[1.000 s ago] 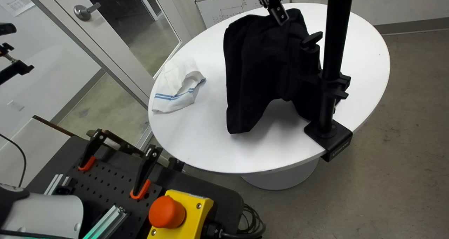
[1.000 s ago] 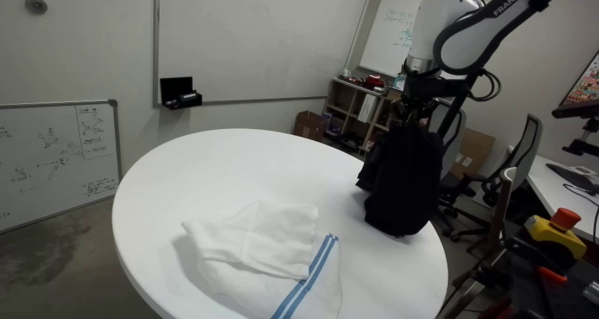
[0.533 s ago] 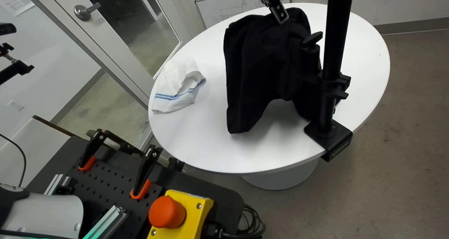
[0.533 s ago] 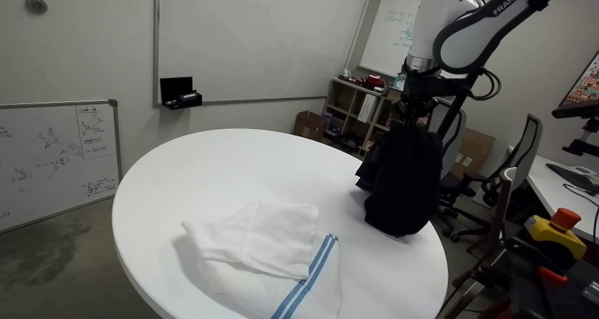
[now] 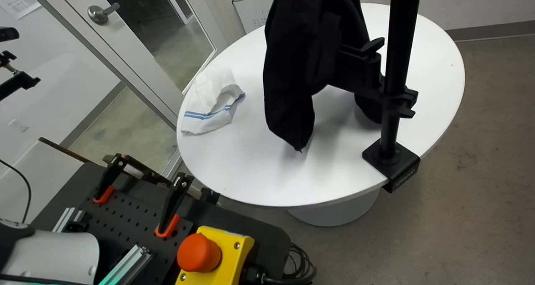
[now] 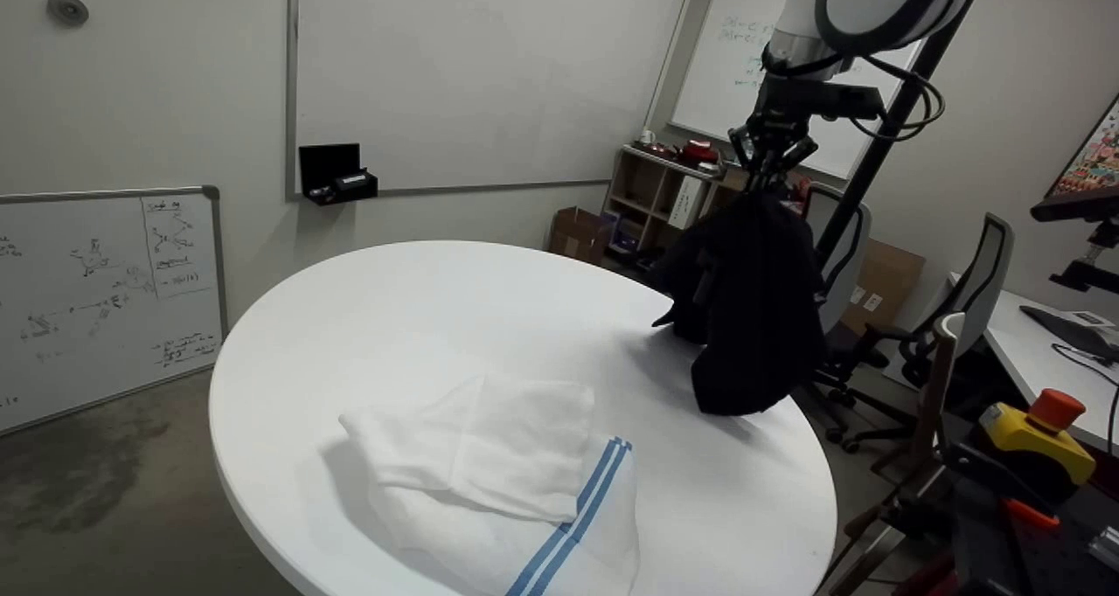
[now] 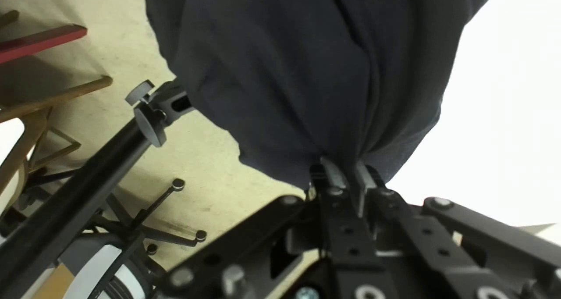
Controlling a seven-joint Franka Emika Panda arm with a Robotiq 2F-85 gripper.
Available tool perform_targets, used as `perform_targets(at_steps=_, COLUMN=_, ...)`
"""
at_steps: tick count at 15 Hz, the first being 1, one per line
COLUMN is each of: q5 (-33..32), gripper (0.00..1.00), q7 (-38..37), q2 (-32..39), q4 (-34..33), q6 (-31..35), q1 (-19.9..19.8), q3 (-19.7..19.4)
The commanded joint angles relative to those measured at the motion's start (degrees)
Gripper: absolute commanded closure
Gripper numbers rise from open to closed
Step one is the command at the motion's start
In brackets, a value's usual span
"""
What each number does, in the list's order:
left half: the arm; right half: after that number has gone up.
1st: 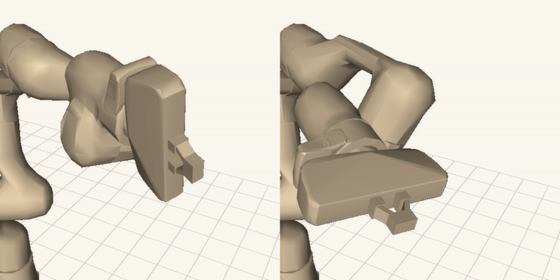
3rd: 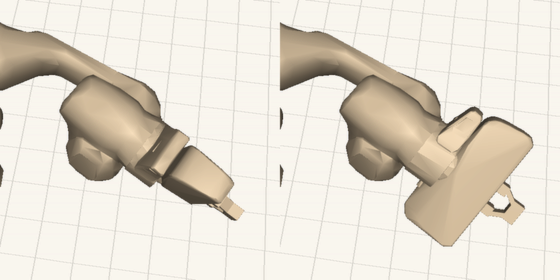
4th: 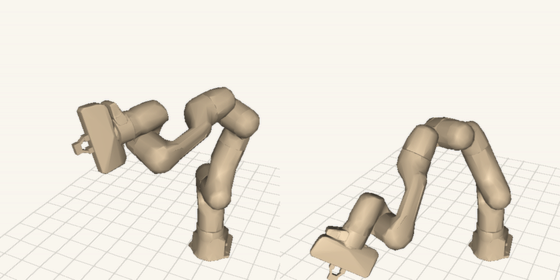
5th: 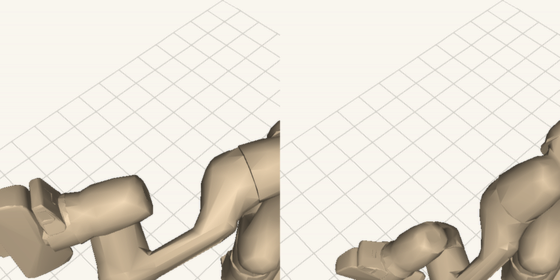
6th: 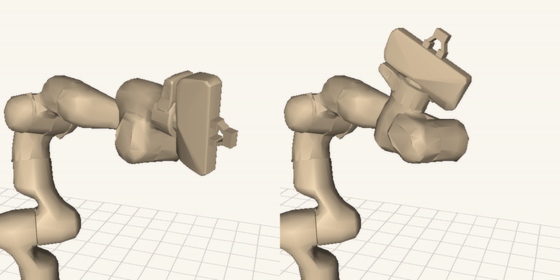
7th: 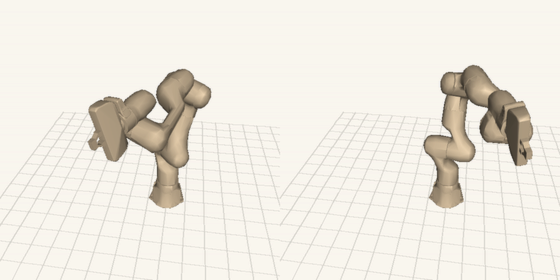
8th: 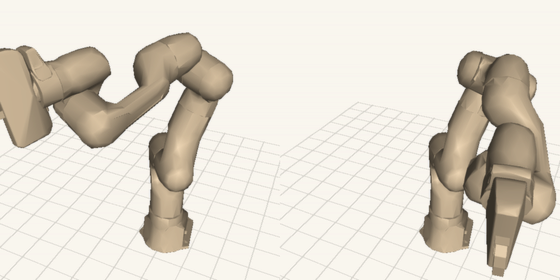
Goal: Put the black shirt on the table
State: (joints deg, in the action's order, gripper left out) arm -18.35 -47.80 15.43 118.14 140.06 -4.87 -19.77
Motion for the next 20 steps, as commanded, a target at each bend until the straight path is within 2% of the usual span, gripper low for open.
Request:
perform_targets(at_steps=1, q5=6.4, gripper=0.98, q7=6.1, q2=-8.9, q4=1.1, q6=-2.8, q1=-1.2, q3=3.6)
perform_targets(at_steps=9, q5=19.2, gripper=0.98, q7=21.6, q2=-24.4, q4=4.7, q6=-3.9, q1=-0.8, q3=10.2)
perform_targets(at_steps=12, q5=21.7, gripper=0.98, q7=27.7, q2=-27.9, q4=7.0, q6=-6.8, q1=-0.3, q3=12.1)
perform_targets(at_steps=14, q5=23.2, gripper=0.98, q7=32.7, q2=-28.8, q4=7.9, q6=-11.5, q1=0.3, q3=12.9)
perform_targets(at_steps=17, q5=21.6, gripper=0.98, q7=35.2, q2=-28.3, q4=8.3, q6=-18.3, q1=0.3, q3=14.2)
perform_targets(at_steps=20, q5=17.1, gripper=0.98, q7=34.1, q2=-27.1, q4=9.1, q6=-21.2, q1=-0.3, q3=15.7)
